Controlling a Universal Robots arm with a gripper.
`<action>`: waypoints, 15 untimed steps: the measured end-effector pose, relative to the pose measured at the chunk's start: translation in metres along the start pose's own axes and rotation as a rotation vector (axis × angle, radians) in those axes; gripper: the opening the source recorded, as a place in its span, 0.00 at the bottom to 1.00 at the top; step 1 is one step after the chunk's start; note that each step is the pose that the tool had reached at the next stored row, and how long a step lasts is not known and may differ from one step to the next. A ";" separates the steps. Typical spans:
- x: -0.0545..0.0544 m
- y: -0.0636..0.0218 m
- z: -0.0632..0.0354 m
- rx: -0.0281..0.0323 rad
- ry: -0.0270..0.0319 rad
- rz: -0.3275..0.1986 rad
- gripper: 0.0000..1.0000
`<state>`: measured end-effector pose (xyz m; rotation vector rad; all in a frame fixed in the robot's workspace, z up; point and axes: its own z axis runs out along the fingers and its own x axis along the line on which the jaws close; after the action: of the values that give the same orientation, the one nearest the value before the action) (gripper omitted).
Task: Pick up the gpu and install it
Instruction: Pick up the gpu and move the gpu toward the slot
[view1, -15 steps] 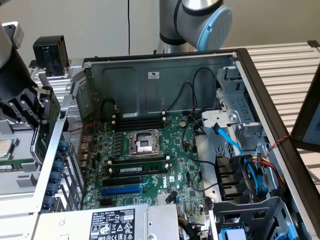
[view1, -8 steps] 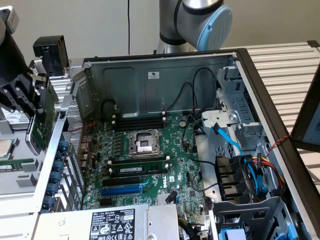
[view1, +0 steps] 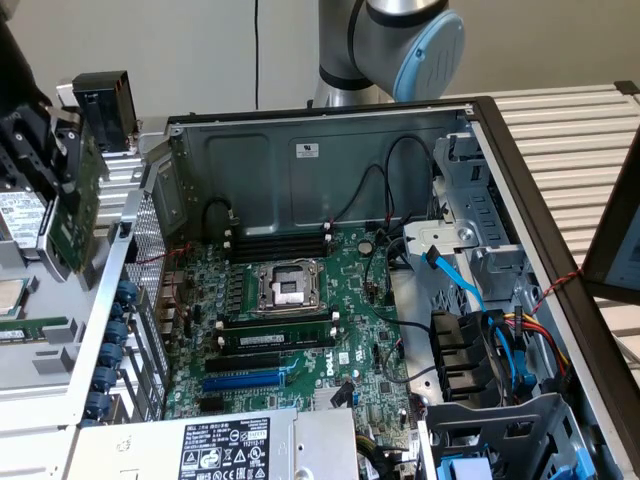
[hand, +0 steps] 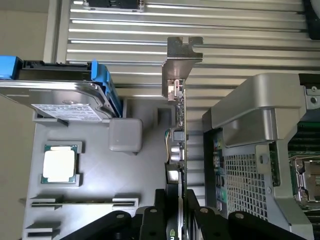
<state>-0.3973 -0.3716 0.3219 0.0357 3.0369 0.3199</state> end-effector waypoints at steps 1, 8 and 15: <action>0.000 0.0009 -0.0044 0.0002 0.0003 0.000 0.27; -0.004 0.0073 -0.0353 0.0003 0.0065 0.001 0.27; -0.014 0.0139 -0.0650 0.0006 0.0170 0.004 0.27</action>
<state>-0.3894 -0.3719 0.3893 0.0387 3.0541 0.3212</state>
